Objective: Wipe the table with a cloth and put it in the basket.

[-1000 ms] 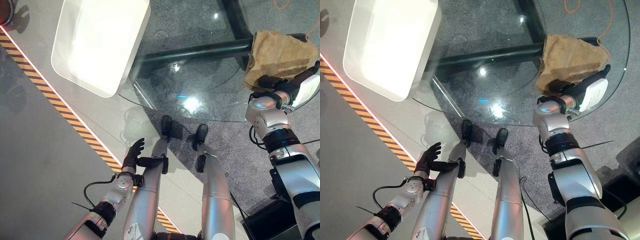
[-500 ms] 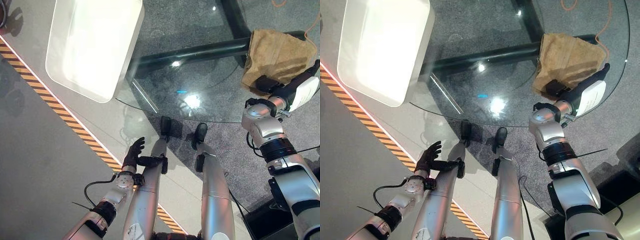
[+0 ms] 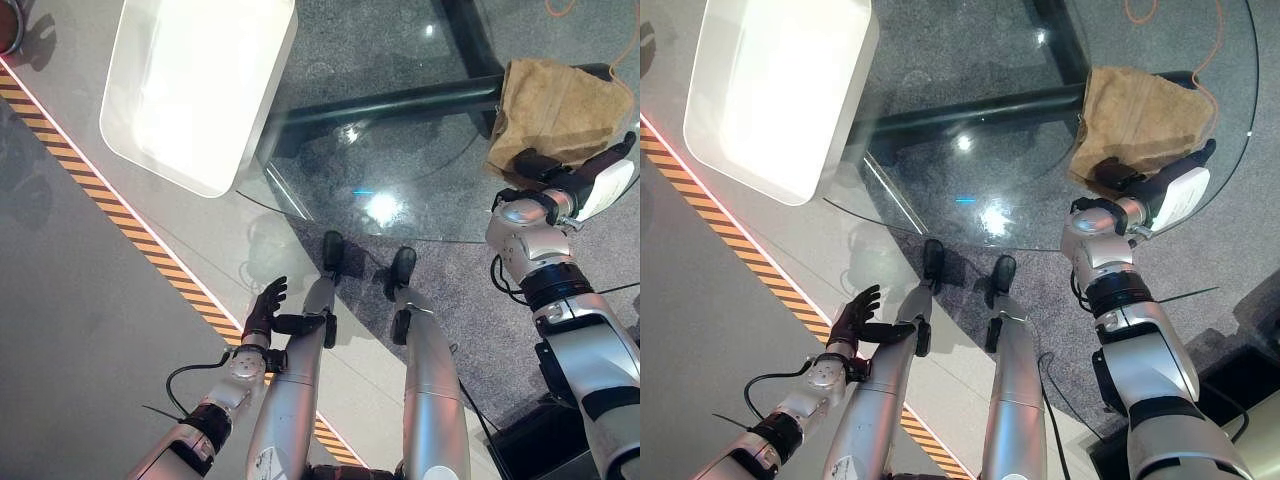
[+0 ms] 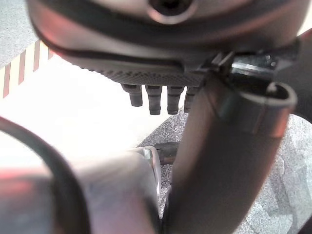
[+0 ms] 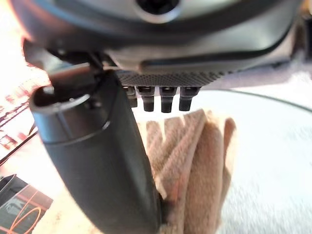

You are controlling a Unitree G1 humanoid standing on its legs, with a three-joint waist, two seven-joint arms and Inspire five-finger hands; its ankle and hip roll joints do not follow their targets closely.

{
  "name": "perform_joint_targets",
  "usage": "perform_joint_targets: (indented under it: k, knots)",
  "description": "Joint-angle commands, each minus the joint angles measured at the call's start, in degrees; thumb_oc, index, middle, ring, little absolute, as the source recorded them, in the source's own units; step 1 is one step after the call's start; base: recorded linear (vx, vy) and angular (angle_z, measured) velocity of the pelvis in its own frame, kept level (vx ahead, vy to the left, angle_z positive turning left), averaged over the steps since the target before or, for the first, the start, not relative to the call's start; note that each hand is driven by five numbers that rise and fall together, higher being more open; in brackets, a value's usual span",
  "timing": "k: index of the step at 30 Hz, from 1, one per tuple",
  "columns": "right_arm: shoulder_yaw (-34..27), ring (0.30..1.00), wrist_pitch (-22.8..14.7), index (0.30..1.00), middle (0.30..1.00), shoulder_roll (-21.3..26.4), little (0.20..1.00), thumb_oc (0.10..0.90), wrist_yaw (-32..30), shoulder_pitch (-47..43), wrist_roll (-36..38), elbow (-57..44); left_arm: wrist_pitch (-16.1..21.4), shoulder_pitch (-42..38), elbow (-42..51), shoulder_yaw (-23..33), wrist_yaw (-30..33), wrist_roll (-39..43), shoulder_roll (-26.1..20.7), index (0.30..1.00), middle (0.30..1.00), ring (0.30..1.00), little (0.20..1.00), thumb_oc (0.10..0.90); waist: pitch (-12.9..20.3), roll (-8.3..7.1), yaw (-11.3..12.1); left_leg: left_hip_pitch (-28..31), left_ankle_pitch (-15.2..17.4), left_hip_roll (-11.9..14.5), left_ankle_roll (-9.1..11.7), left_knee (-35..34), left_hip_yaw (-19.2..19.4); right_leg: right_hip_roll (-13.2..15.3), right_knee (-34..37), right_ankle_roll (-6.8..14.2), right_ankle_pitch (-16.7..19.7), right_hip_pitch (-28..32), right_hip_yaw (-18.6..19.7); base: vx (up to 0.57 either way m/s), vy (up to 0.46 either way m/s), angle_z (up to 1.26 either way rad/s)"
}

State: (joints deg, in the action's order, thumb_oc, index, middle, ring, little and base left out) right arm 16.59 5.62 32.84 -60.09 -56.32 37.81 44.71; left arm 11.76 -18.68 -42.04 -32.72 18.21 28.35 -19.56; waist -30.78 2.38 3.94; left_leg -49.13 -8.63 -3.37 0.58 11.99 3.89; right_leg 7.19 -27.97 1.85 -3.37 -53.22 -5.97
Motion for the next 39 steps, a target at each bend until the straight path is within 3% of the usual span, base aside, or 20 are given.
perform_joint_targets:
  k: [1, 3, 7, 9, 10, 11, 13, 14, 29, 39]
  knots:
    - [-0.1, 0.9, -3.48, 0.9, 0.9, 7.18, 0.9, 0.8, 9.2, -1.13, 11.48, 4.87, 0.6, 4.34, 1.53, -0.67, 0.62, 0.2, 0.27, 0.9, 0.9, 0.9, 0.9, 0.8, 0.99, 3.72, 0.73, -1.59, 9.55, -0.97, -0.19, 9.24, -2.39, -0.14, 8.94, 3.06, 7.11, 1.0, -1.92, 0.0, 0.0, 0.0]
    - [-0.26, 0.9, -5.42, 0.9, 0.9, 6.88, 0.9, 0.8, 14.31, -1.2, 15.36, 4.96, 0.54, 4.69, 1.99, -0.64, 0.43, 0.0, -0.03, 0.9, 0.9, 0.9, 0.9, 0.8, 0.99, 3.64, 0.94, -1.64, 9.55, -1.01, -0.19, 9.12, -2.5, -0.09, 9.12, 2.95, 7.17, 0.97, -2.16, 0.0, 0.0, 0.0]
    - [0.61, 0.9, -5.42, 0.9, 0.9, 6.55, 0.9, 0.8, 20.68, -1.12, 12.2, 2.22, 0.21, 4.91, 2.65, -0.93, 0.97, 0.05, -0.01, 0.9, 0.9, 0.9, 0.9, 0.8, 0.99, 3.53, 0.85, -1.83, 9.31, -1.05, -0.15, 8.94, -2.43, -0.16, 9.18, 2.87, 7.29, 0.61, -2.12, 0.0, 0.0, 0.0]
    - [1.62, 0.9, -3.69, 0.9, 0.9, 6.65, 0.9, 0.8, 24.16, -1.36, 8.03, 0.52, 0.26, 4.89, 2.52, -0.65, 0.88, 0.0, 0.06, 0.9, 0.9, 0.9, 0.9, 0.8, 0.99, 3.48, 0.79, -1.98, 9.29, -1.09, -0.12, 9.1, -2.41, -0.16, 8.97, 2.84, 7.15, 0.44, -2.09, 0.0, 0.021, 0.0]
    - [2.36, 0.686, -2.83, 0.686, 0.686, 6.95, 0.65, 0.55, 25.93, -1.5, 6.25, -0.7, 0.2, 4.91, 2.64, -0.35, 0.86, -0.04, 0.2, 0.9, 0.9, 0.9, 0.9, 0.8, 0.99, 3.51, 0.73, -1.88, 9.22, -1.03, -0.06, 9.01, -2.29, -0.12, 8.82, 2.85, 7.11, 0.37, -2.08, 0.0, 0.051, -0.01]
    - [2.73, 0.573, -2.42, 0.573, 0.573, 7.14, 0.518, 0.418, 26.25, -1.56, 5.26, -1.09, 0.31, 4.92, 2.53, -0.21, 0.72, 0.02, 0.19, 0.9, 0.9, 0.9, 0.9, 0.8, 0.99, 3.53, 0.7, -1.89, 9.27, -1.0, -0.04, 9.13, -2.22, -0.1, 8.64, 2.85, 7.0, 0.32, -2.03, 0.01, 0.056, -0.03]
    - [3.23, 0.444, -1.32, 0.444, 0.444, 7.6, 0.367, 0.267, 27.27, -1.64, 3.09, -2.11, 0.35, 4.94, 2.63, 0.07, 0.64, 0.13, 0.17, 0.9, 0.9, 0.9, 0.9, 0.8, 0.99, 3.51, 0.63, -1.96, 9.32, -1.01, -0.06, 9.26, -2.15, -0.1, 8.48, 2.87, 6.88, 0.24, -1.94, 0.01, 0.039, -0.03]
    - [3.28, 0.3, -0.92, 0.3, 0.3, 7.67, 0.2, 0.1, 27.71, -1.67, 2.48, -2.37, 0.36, 4.9, 2.63, 0.14, 0.65, 0.17, 0.21, 0.9, 0.9, 0.9, 0.9, 0.8, 0.99, 3.49, 0.61, -2.0, 9.33, -1.02, -0.06, 9.31, -2.14, -0.11, 8.46, 2.87, 6.85, 0.22, -1.91, 0.0, 0.031, -0.01]
    - [4.39, 0.3, 4.18, 0.3, 0.3, 7.66, 0.2, 0.1, 26.11, -3.18, -0.96, -5.32, 0.32, 5.55, 3.12, 0.87, 0.0, 0.62, -0.07, 0.9, 0.9, 0.9, 0.9, 0.8, 0.99, 2.75, 1.49, -2.27, 9.43, -1.23, -0.61, 9.43, -2.68, -0.29, 7.85, 3.14, 6.62, 0.26, -2.19, 0.0, 0.008, 0.02]
    - [5.53, 0.3, 5.21, 0.3, 0.3, 7.05, 0.2, 0.1, 26.4, -3.81, -1.22, -4.14, 0.83, 5.73, 3.28, 0.48, -0.02, 0.96, -0.33, 0.9, 0.9, 0.9, 0.9, 0.8, 0.99, 2.91, 2.06, -2.56, 9.64, -1.44, -0.84, 9.6, -2.89, 0.03, 7.79, 3.38, 6.68, 0.16, -2.47, 0.0, 0.013, 0.01]
